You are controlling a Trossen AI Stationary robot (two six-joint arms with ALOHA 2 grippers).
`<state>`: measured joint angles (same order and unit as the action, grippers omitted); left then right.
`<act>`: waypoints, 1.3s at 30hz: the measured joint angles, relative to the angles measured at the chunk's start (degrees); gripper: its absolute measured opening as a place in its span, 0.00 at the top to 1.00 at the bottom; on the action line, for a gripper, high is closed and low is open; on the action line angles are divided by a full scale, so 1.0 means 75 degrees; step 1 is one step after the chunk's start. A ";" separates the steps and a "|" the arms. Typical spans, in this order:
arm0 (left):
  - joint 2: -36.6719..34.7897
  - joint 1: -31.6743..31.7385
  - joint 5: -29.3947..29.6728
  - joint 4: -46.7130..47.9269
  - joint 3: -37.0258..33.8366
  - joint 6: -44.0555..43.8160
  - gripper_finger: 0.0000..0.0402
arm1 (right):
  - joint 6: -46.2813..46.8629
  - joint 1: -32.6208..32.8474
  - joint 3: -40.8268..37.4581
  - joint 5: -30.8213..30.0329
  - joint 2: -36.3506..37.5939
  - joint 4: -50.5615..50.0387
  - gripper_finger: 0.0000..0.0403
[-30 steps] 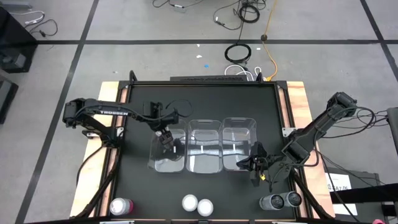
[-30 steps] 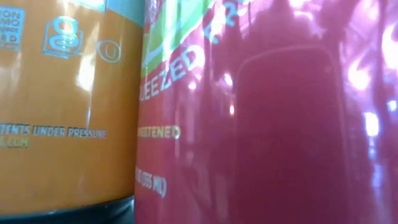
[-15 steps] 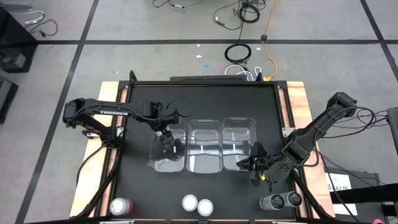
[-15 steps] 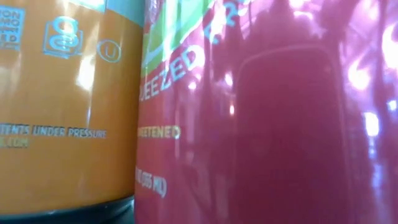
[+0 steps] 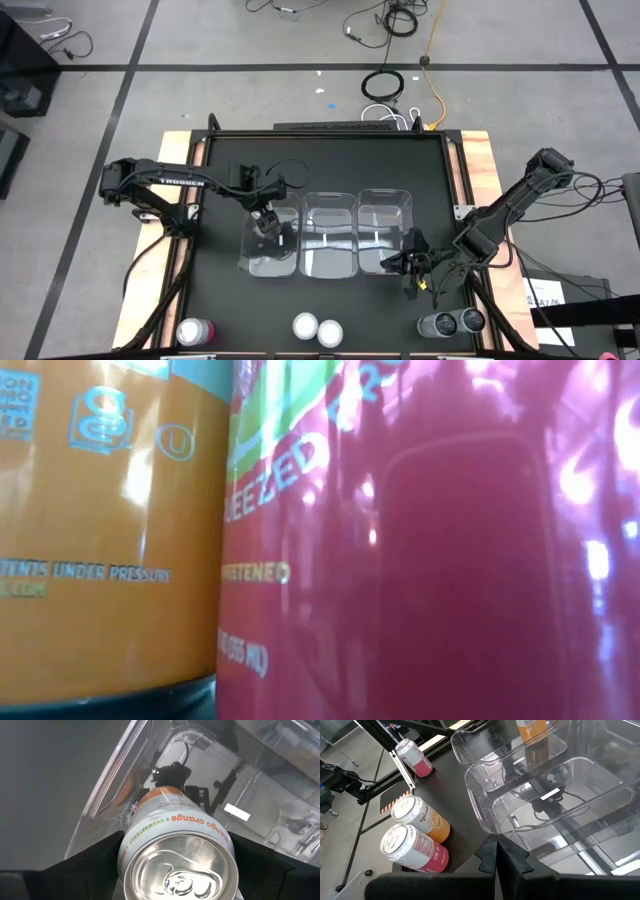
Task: Sort soda cans
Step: Put the left orange soda can into the left transparent bin, then put the left pink soda can into the center transparent bin
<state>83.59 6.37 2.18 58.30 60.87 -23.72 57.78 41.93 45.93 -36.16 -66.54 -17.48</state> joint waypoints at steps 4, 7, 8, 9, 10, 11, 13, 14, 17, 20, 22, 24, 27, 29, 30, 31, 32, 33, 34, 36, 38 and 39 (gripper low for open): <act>0.0003 0.0000 0.0001 -0.0002 -0.0008 -0.0018 0.17 | -0.0008 0.0000 0.0000 0.0002 0.0000 -0.0033 1.00; 0.0050 0.0001 -0.0029 0.0206 -0.0070 0.0011 0.11 | -0.0001 0.0000 0.0000 0.0003 0.0000 -0.0080 1.00; 0.0061 -0.0002 -0.0051 0.0227 -0.0085 0.0014 0.09 | -0.0003 0.0000 0.0000 0.0003 0.0000 -0.0085 1.00; 0.0055 0.0000 -0.0083 0.0204 -0.0070 0.0014 0.08 | -0.0007 0.0000 0.0000 0.0003 0.0000 -0.0091 1.00; 0.0035 0.0000 -0.0091 0.0210 -0.0053 0.0014 0.07 | -0.0011 0.0000 0.0000 0.0002 0.0000 -0.0090 1.00; 0.0032 0.0000 -0.0094 0.0237 -0.0053 0.0006 0.06 | -0.0011 0.0000 0.0000 0.0002 -0.0003 -0.0090 1.00; 0.0044 0.0000 -0.0107 0.0304 -0.0053 -0.0167 0.05 | -0.0014 0.0000 0.0000 0.0003 0.0000 -0.0095 1.00; 0.0044 -0.0001 -0.0122 0.0365 -0.0045 -0.0186 0.05 | -0.0015 0.0000 0.0000 0.0000 0.0000 -0.0097 1.00; 0.0044 0.0000 -0.0357 0.0633 0.0068 -0.0163 0.05 | -0.0020 0.0000 0.0000 0.0003 0.0000 -0.0108 1.00; 0.0044 -0.0003 -0.0470 0.0964 0.0311 -0.0190 0.05 | -0.0052 0.0000 0.0000 0.0002 0.0000 -0.0110 1.00; 0.0044 0.0000 -0.0473 0.1170 0.0511 -0.0193 0.05 | -0.0052 0.0000 0.0000 0.0000 0.0000 -0.0113 1.00; 0.0044 -0.0002 -0.0473 0.1363 0.0758 -0.0232 0.05 | -0.0052 0.0000 0.0000 0.0000 0.0000 -0.0117 1.00; 0.0044 -0.0002 -0.0482 0.1595 0.1133 -0.0254 0.05 | -0.0052 0.0000 0.0000 0.0000 0.0000 -0.0116 1.00; 0.0044 -0.0003 -0.0485 0.1772 0.1394 -0.0255 0.05 | -0.0052 0.0000 0.0000 0.0000 0.0000 -0.0116 1.00; 0.0044 -0.0015 -0.0488 0.1875 0.1539 -0.0299 0.05 | -0.0049 0.0000 0.0000 0.0000 0.0000 -0.0116 1.00; 0.0041 -0.0036 -0.0493 0.1976 0.1678 -0.0381 0.05 | -0.0033 0.0000 0.0000 0.0000 0.0000 -0.0115 1.00; 0.0037 -0.0065 -0.0493 0.2051 0.1805 -0.0395 0.05 | -0.0020 0.0000 0.0000 0.0000 0.0000 -0.0114 1.00; 0.0022 -0.0100 -0.0493 0.2126 0.1937 -0.0399 0.05 | -0.0020 0.0000 0.0000 0.0000 0.0000 -0.0114 1.00; 0.0000 -0.0146 -0.0495 0.2179 0.2062 -0.0442 0.05 | -0.0017 0.0000 0.0000 0.0000 0.0000 -0.0114 1.00; -0.0049 -0.0243 -0.0496 0.2357 0.2337 -0.0652 0.05 | -0.0016 0.0000 0.0000 0.0000 0.0000 -0.0110 1.00; -0.0166 -0.0355 -0.0500 0.2537 0.2547 -0.0878 0.05 | -0.0011 0.0000 0.0000 0.0003 -0.0003 -0.0113 1.00; -0.0258 -0.0429 -0.0501 0.2562 0.2625 -0.1006 0.05 | 0.0000 0.0000 0.0000 0.0004 0.0000 -0.0110 1.00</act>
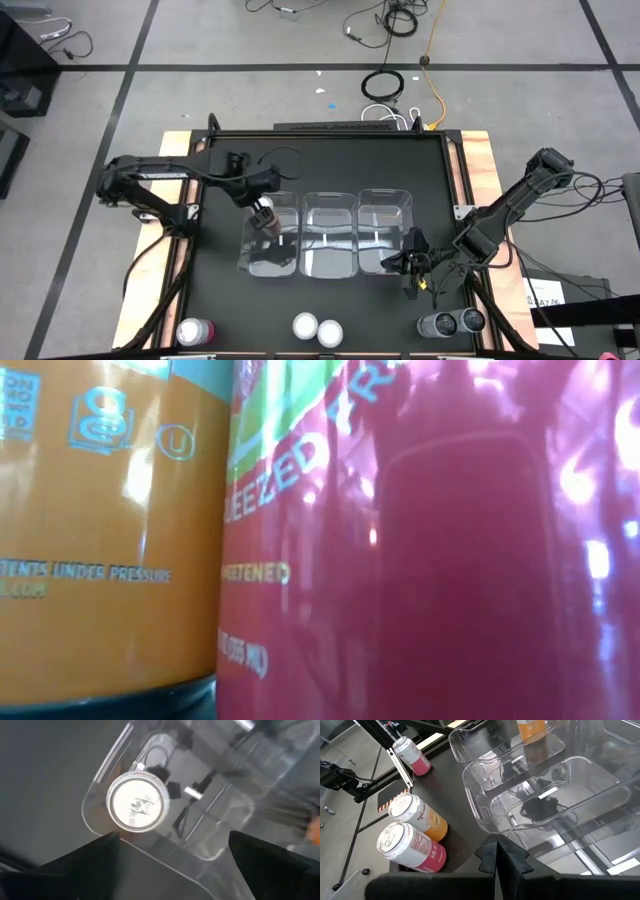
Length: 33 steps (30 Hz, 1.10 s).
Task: Sort soda cans
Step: Put the left pink soda can into the center transparent bin
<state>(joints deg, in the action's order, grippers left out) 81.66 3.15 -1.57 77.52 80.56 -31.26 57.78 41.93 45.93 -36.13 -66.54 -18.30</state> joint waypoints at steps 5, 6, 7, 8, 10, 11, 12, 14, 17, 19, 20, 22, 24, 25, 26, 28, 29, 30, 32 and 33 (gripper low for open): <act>-0.0638 -0.0690 0.0040 -0.0015 0.0081 -0.1027 0.05 | 0.0006 0.0000 0.0000 0.0022 0.0000 0.0008 1.00; -0.0773 -0.0896 0.0144 -0.0012 0.0081 -0.1328 0.05 | 0.0008 0.0000 0.0000 0.0024 0.0000 0.0008 1.00; -0.0907 -0.1146 0.0279 -0.0013 0.0081 -0.1632 0.05 | 0.0006 0.0000 0.0000 0.0025 0.0000 0.0009 1.00; -0.1022 -0.1418 0.0415 -0.0013 0.0082 -0.1973 0.05 | 0.0006 0.0000 0.0000 0.0025 0.0000 0.0011 1.00; -0.1217 -0.2033 0.0591 -0.0019 0.0081 -0.2570 0.05 | 0.0006 0.0000 0.0000 0.0025 0.0000 0.0011 1.00; -0.1287 -0.2351 0.0699 -0.0016 0.0083 -0.2908 0.05 | 0.0006 0.0000 0.0000 0.0025 0.0000 0.0011 1.00; -0.1329 -0.2699 0.0823 -0.0013 0.0082 -0.3275 0.05 | 0.0006 0.0000 0.0000 0.0025 0.0000 0.0011 1.00; -0.1363 -0.3386 0.1091 0.0001 0.0083 -0.3945 0.05 | 0.0006 0.0000 0.0000 0.0025 0.0000 0.0011 1.00; -0.1308 -0.4344 0.1389 0.0256 0.0081 -0.5029 0.05 | 0.0009 0.0000 0.0000 0.0025 0.0000 0.0011 1.00; -0.1211 -0.4930 0.1439 0.0559 0.0081 -0.5813 0.05 | 0.0006 0.0000 0.0000 0.0025 0.0000 0.0014 1.00; -0.1153 -0.5210 0.1445 0.0697 0.0081 -0.6208 0.05 | 0.0007 0.0000 0.0000 0.0025 0.0000 0.0021 1.00; -0.1028 -0.5769 0.1450 0.0953 0.0081 -0.6974 0.05 | 0.0008 0.0000 0.0000 0.0025 0.0000 0.0036 1.00; -0.0899 -0.6321 0.1450 0.1020 0.0081 -0.7641 0.05 | 0.0008 0.0000 0.0000 0.0025 0.0000 0.0049 1.00; -0.0825 -0.6595 0.1453 0.1003 0.0081 -0.7920 0.05 | 0.0009 0.0000 0.0000 0.0024 0.0000 0.0059 1.00; -0.0750 -0.6844 0.1453 0.0954 0.0081 -0.8176 0.05 | 0.0009 0.0000 0.0000 0.0025 0.0000 0.0060 1.00; -0.0575 -0.7296 0.1454 0.0878 0.0081 -0.8658 0.05 | 0.0009 0.0000 0.0000 0.0025 0.0000 0.0060 1.00; -0.0464 -0.7493 0.1453 0.0858 0.0081 -0.8885 0.05 | 0.0009 0.0000 0.0000 0.0025 -0.0001 0.0060 1.00; -0.0355 -0.7678 0.1453 0.0819 0.0081 -0.9096 0.05 | 0.0009 0.0000 0.0000 0.0023 0.0000 0.0060 1.00; -0.0128 -0.8004 0.1453 0.0702 0.0081 -0.9445 0.05 | 0.0009 0.0000 0.0000 0.0025 -0.0001 0.0060 1.00; -0.0018 -0.8144 0.1453 0.0663 0.0081 -0.9640 0.05 | 0.0009 0.0000 0.0000 0.0025 0.0000 0.0060 1.00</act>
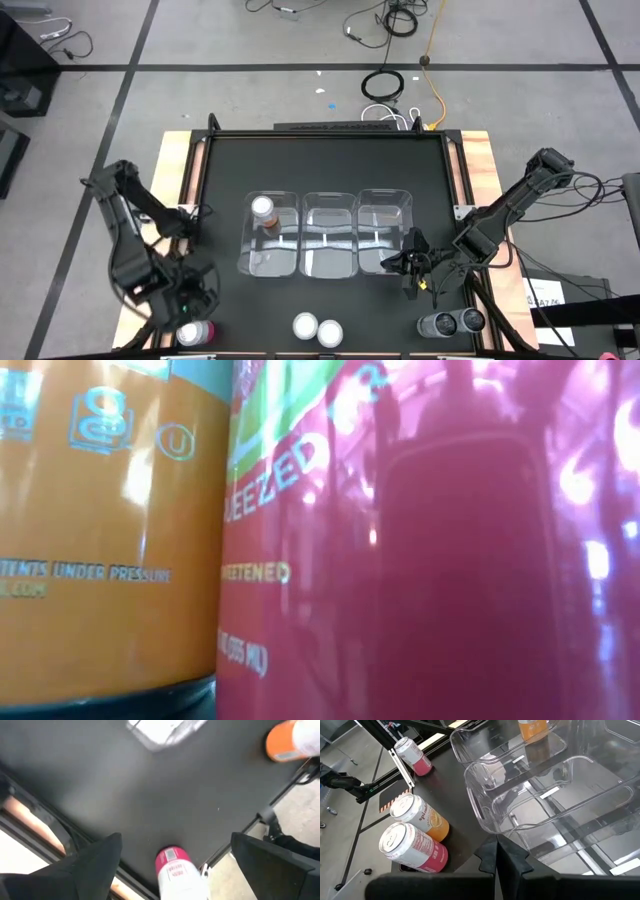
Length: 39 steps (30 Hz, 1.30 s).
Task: Sort soda cans
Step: Put the left pink soda can into the center transparent bin
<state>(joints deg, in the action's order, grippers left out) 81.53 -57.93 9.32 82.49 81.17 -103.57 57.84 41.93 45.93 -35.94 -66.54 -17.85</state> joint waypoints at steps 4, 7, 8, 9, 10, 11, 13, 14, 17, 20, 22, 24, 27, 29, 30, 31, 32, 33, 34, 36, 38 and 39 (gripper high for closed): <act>0.0303 -0.0412 0.0000 -0.0527 -0.0303 -0.0636 0.05 | 0.0000 0.0000 0.0000 0.0000 0.0000 0.0003 1.00; 0.0331 -0.0624 0.0000 -0.1334 -0.0765 -0.0879 0.05 | 0.0000 0.0000 0.0000 0.0000 0.0000 0.0047 1.00; 0.0328 -0.0671 -0.0006 -0.1559 -0.0933 -0.0950 0.05 | 0.0002 0.0000 0.0000 0.0000 -0.0001 0.0077 1.00; 0.0328 -0.0720 -0.0036 -0.1724 -0.1069 -0.0969 0.05 | 0.0000 0.0000 0.0000 0.0000 0.0000 0.0080 1.00; 0.0328 -0.0764 -0.0131 -0.1894 -0.1194 -0.1039 0.05 | 0.0000 0.0000 0.0000 0.0000 0.0000 0.0079 1.00; 0.0328 -0.0803 -0.0256 -0.2033 -0.1303 -0.1119 0.05 | 0.0000 0.0003 0.0000 0.0000 0.0000 0.0089 1.00; 0.0324 -0.0910 -0.0384 -0.2247 -0.1478 -0.1157 0.05 | 0.0000 0.0000 0.0000 -0.0003 0.0000 0.0112 1.00; 0.0325 -0.0967 -0.0416 -0.2378 -0.1538 -0.1165 0.05 | 0.0002 0.0002 0.0000 -0.0003 0.0000 0.0132 1.00; 0.0319 -0.1103 -0.0504 -0.2637 -0.1665 -0.1305 0.05 | 0.0003 0.0000 0.0000 -0.0001 0.0000 0.0183 1.00; 0.0319 -0.1220 -0.0805 -0.2934 -0.1898 -0.1524 0.05 | 0.0000 0.0000 0.0000 -0.0003 0.0000 0.0301 1.00; 0.0321 -0.1268 -0.0872 -0.3213 -0.2054 -0.1554 0.05 | 0.0001 0.0001 0.0000 -0.0006 0.0000 0.0362 1.00; 0.0333 -0.1288 -0.1005 -0.3447 -0.2168 -0.1558 0.05 | 0.0003 0.0000 0.0000 -0.0006 0.0000 0.0370 1.00; 0.0333 -0.1278 -0.1246 -0.3787 -0.2384 -0.1563 0.05 | 0.0003 0.0000 0.0000 -0.0018 0.0000 0.0371 1.00; 0.0336 -0.1285 -0.1467 -0.3992 -0.2527 -0.1566 0.05 | 0.0003 0.0000 0.0000 -0.0020 0.0000 0.0373 1.00; 0.0336 -0.1294 -0.1523 -0.4105 -0.2584 -0.1574 0.05 | 0.0003 0.0001 0.0000 -0.0023 0.0000 0.0373 1.00; 0.0336 -0.1294 -0.1607 -0.4210 -0.2631 -0.1555 0.05 | 0.0003 0.0001 0.0000 -0.0023 0.0000 0.0374 1.00; 0.0336 -0.1293 -0.1643 -0.4231 -0.2645 -0.1555 0.05 | 0.0003 0.0002 0.0000 -0.0025 0.0000 0.0381 1.00; 0.0336 -0.1288 -0.1667 -0.4260 -0.2652 -0.1546 0.05 | 0.0003 0.0002 0.0000 -0.0027 -0.0001 0.0391 1.00; 0.0336 -0.1296 -0.1670 -0.4303 -0.2652 -0.1499 0.05 | 0.0003 0.0000 0.0000 -0.0034 0.0000 0.0405 1.00; 0.0333 -0.1321 -0.1669 -0.4388 -0.2652 -0.1417 0.05 | 0.0003 0.0000 0.0000 -0.0047 0.0000 0.0408 1.00; 0.0333 -0.1327 -0.1667 -0.4483 -0.2652 -0.1421 0.05 | 0.0003 0.0000 0.0000 -0.0047 0.0000 0.0406 1.00; 0.0336 -0.1329 -0.1666 -0.4518 -0.2652 -0.1423 0.05 | 0.0003 0.0000 0.0000 -0.0047 0.0000 0.0405 1.00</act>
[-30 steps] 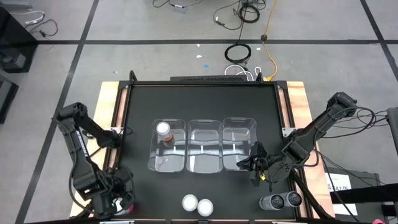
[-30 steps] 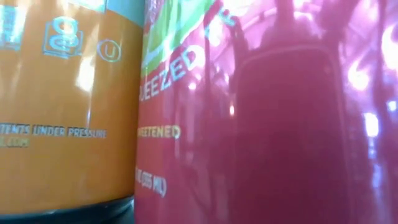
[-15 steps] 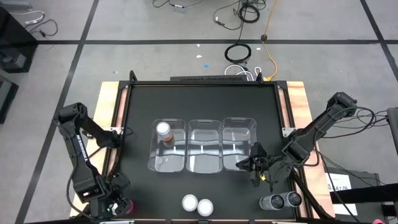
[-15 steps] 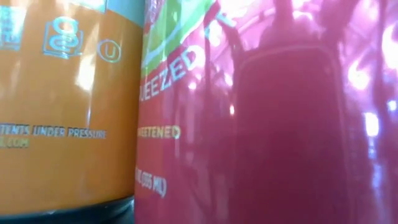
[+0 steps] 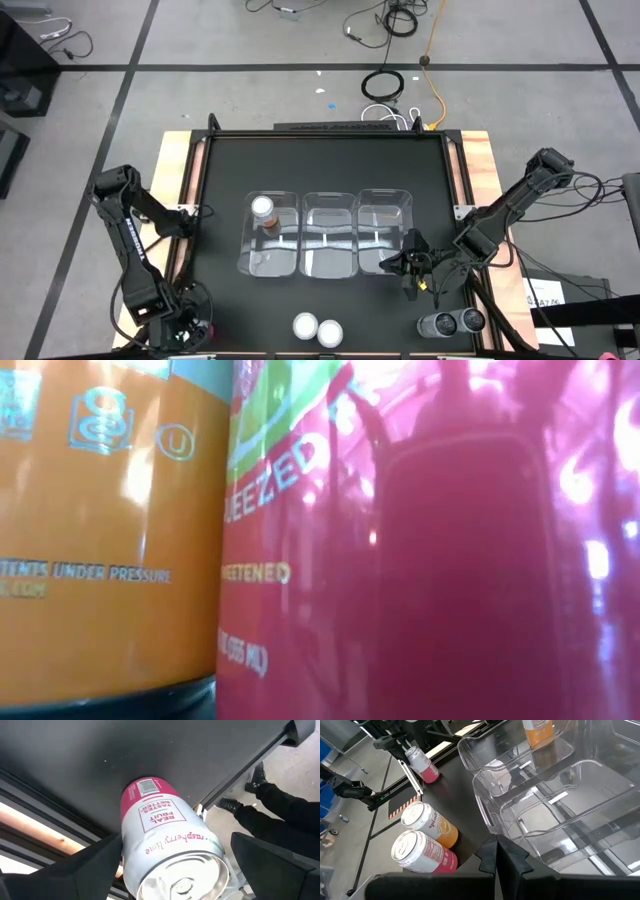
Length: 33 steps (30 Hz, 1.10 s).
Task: Sort soda cans
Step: Put the left pink soda can into the center transparent bin
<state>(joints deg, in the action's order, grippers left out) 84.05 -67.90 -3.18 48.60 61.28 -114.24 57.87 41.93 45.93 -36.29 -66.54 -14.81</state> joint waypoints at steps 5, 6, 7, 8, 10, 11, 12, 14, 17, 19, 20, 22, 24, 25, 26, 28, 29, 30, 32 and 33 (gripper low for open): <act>0.0000 -0.0009 -0.0002 -0.0111 0.0000 0.0073 0.05 | 0.0000 0.0003 0.0000 -0.0140 0.0000 0.0000 1.00; 0.0001 -0.0009 -0.0004 -0.0125 0.0000 0.0073 0.05 | 0.0000 0.0000 0.0000 -0.0200 0.0000 0.0000 1.00; -0.0001 -0.0009 -0.0004 -0.0141 0.0000 0.0071 0.05 | 0.0000 0.0000 0.0000 -0.0217 0.0000 -0.0001 1.00; 0.0000 -0.0009 -0.0004 -0.0155 0.0000 0.0071 0.05 | 0.0000 0.0000 0.0000 -0.0231 -0.0001 -0.0002 1.00; -0.0002 -0.0009 -0.0004 -0.0149 0.0000 0.0073 0.05 | 0.0003 0.0000 0.0000 -0.0318 -0.0001 -0.0003 1.00; 0.0000 -0.0009 -0.0004 -0.0141 0.0000 0.0073 0.05 | 0.0003 0.0000 0.0000 -0.0355 0.0000 -0.0003 1.00; -0.0002 -0.0009 -0.0006 -0.0129 0.0000 0.0073 0.05 | 0.0000 0.0000 0.0000 -0.0371 0.0000 -0.0003 1.00; -0.0002 -0.0009 -0.0045 -0.0108 0.0000 0.0074 0.05 | 0.0000 0.0000 0.0000 -0.0379 0.0000 -0.0003 1.00; -0.0002 -0.0003 -0.0114 -0.0090 0.0000 0.0080 0.05 | 0.0000 0.0000 0.0000 -0.0388 0.0000 -0.0006 1.00; -0.0001 0.0000 -0.0133 -0.0035 0.0000 0.0076 0.05 | 0.0003 0.0000 0.0000 -0.0388 0.0000 -0.0006 1.00; 0.0001 0.0000 -0.0180 -0.0032 0.0000 0.0079 0.05 | 0.0022 0.0000 0.0000 -0.0388 0.0000 -0.0006 1.00; -0.0002 0.0035 -0.0348 -0.0006 0.0000 0.0105 0.05 | 0.0095 0.0000 0.0000 -0.0393 0.0000 -0.0009 1.00; -0.0002 0.0070 -0.0513 0.0099 0.0000 0.0100 0.05 | 0.0137 0.0000 0.0000 -0.0393 0.0000 -0.0012 1.00; -0.0002 0.0066 -0.0563 0.0122 0.0001 0.0115 0.05 | 0.0140 0.0000 0.0000 -0.0393 -0.0003 -0.0012 1.00; -0.0005 0.0064 -0.0565 0.0141 0.0003 0.0128 0.05 | 0.0140 0.0000 0.0000 -0.0393 0.0000 -0.0012 1.00; -0.0005 0.0064 -0.0572 0.0172 0.0003 0.0099 0.05 | 0.0140 0.0000 0.0000 -0.0393 -0.0003 -0.0017 1.00; -0.0003 0.0064 -0.0572 0.0195 0.0003 0.0099 0.05 | 0.0140 0.0000 0.0000 -0.0393 -0.0003 -0.0017 1.00; 0.0004 0.0064 -0.0572 0.0221 0.0003 0.0097 0.05 | 0.0140 0.0000 0.0000 -0.0393 -0.0003 -0.0017 1.00; 0.0057 0.0064 -0.0573 0.0253 0.0006 0.0135 0.05 | 0.0140 0.0000 0.0000 -0.0391 -0.0003 -0.0023 1.00; 0.0096 0.0064 -0.0572 0.0270 0.0006 0.0160 0.05 | 0.0140 0.0000 0.0000 -0.0393 -0.0003 -0.0023 1.00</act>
<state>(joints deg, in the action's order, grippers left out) 84.77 -67.42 -7.46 50.62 61.32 -113.04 58.92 41.93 45.93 -39.24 -66.57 -14.98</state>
